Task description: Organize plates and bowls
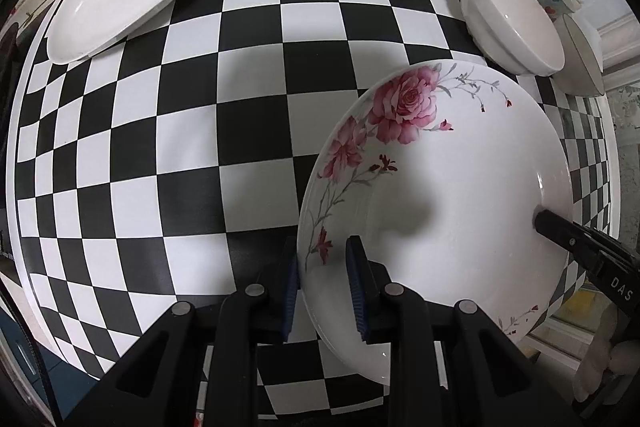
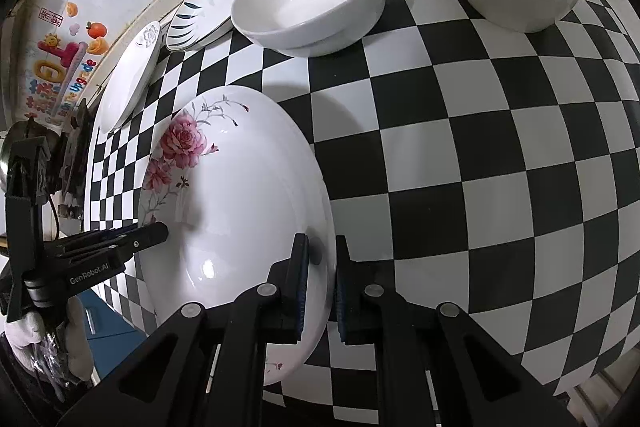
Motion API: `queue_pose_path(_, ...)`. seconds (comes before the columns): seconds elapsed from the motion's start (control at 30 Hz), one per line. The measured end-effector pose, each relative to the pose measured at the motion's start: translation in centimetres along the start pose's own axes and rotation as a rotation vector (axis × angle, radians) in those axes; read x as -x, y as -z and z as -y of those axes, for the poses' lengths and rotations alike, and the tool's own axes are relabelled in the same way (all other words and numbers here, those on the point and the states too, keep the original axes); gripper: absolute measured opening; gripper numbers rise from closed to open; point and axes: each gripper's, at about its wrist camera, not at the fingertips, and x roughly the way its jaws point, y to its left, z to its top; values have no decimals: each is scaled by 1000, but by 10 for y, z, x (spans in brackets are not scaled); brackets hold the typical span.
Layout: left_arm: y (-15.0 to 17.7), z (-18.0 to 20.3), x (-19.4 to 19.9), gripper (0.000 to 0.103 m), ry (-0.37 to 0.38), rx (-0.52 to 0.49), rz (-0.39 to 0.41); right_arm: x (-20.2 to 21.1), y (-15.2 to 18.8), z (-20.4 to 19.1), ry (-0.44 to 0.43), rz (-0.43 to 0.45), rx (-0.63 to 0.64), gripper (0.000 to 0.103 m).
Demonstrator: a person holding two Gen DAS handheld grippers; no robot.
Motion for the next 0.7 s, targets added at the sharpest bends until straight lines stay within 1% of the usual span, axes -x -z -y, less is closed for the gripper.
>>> queue_pose_path(0.2,2,6,0,20,-7,1,5,-3,1,2,-2,-11,-4,13)
queue_pose_path(0.37,6,4,2,20,4,8,4,-6,0,5,-11,-20,-29,14)
queue_pose_path(0.47,7,2,2,20,11,15,-2,-12,0,6,1,-50,-30,18)
queue_pose_path(0.53,8,-2,2,22,7,34,-17,-14,-1,7,-1,-67,-35,18)
queue_pose_path(0.6,10,-9,5,22,4,62,-13,-10,-1,7,9,-72,-29,20)
queue_pose_path(0.67,13,-22,15,23,12,113,-5,1,-1,8,27,-73,-37,22)
queue_pose_path(0.7,14,-28,21,25,21,133,1,9,-2,9,32,-65,-37,24)
